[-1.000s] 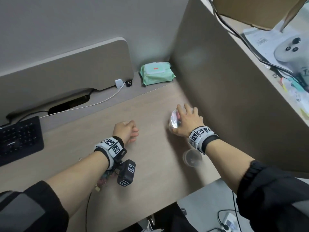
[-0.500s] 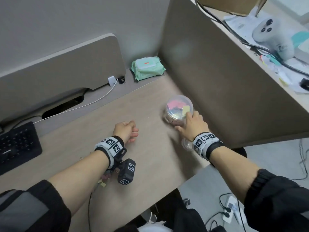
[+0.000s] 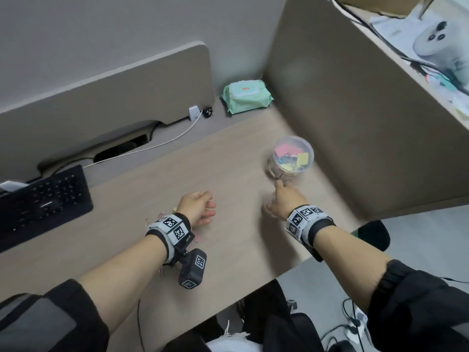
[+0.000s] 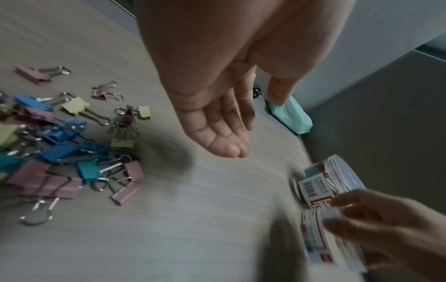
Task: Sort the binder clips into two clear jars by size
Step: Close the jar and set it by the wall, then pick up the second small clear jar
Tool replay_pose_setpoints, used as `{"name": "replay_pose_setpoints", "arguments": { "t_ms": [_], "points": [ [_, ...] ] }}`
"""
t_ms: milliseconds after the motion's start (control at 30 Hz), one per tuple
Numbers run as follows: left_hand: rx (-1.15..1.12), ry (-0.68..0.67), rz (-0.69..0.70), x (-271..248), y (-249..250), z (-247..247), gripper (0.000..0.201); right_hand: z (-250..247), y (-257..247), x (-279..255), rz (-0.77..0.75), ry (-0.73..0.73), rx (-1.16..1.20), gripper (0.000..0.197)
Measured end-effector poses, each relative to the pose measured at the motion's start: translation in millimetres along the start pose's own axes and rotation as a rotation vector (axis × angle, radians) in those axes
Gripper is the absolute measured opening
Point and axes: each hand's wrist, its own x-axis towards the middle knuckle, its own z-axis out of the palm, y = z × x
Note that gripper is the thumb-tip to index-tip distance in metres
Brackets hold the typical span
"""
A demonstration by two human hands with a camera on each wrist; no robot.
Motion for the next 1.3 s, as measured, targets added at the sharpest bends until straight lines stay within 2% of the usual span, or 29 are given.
{"name": "replay_pose_setpoints", "arguments": {
  "t_ms": [167,400,567,700,800,867,967,1133,1300],
  "points": [
    [-0.097,-0.094,-0.004,-17.9,-3.7,-27.3,0.039,-21.4,-75.5,-7.8,-0.229,0.017,0.154,0.059],
    [-0.452,-0.264,-0.003,-39.9,-9.4,-60.7,0.047,-27.8,-159.7,-26.2,-0.382,-0.033,0.396,0.06],
    [-0.623,-0.247,-0.042,-42.8,-12.9,-72.0,0.042,-30.0,-177.1,-36.3,-0.461,-0.046,0.35,0.056],
    [-0.603,-0.258,-0.111,-41.0,-13.7,-71.9,0.045,-32.0,-179.3,-47.3,-0.653,-0.05,0.202,0.056],
    [-0.549,-0.211,-0.18,-36.4,-17.0,-72.6,0.051,-30.5,-169.0,-47.1,-0.711,-0.033,0.221,0.054],
    [-0.529,-0.156,-0.205,-31.3,-19.9,-73.4,0.056,-29.6,-155.4,-41.1,-0.689,0.009,0.223,0.051],
    [-0.525,-0.115,-0.221,-23.5,-22.9,-70.1,0.065,-25.3,-125.1,-27.9,-0.537,0.052,0.228,0.046],
    [-0.592,-0.134,-0.238,-17.0,-30.3,-66.1,0.06,-3.8,-69.4,-4.5,-0.294,0.026,0.029,0.047],
    [-0.595,-0.09,-0.242,-10.7,-44.5,-71.0,0.063,28.8,-39.1,10.3,-0.247,-0.034,-0.174,0.05]
  ]
}}
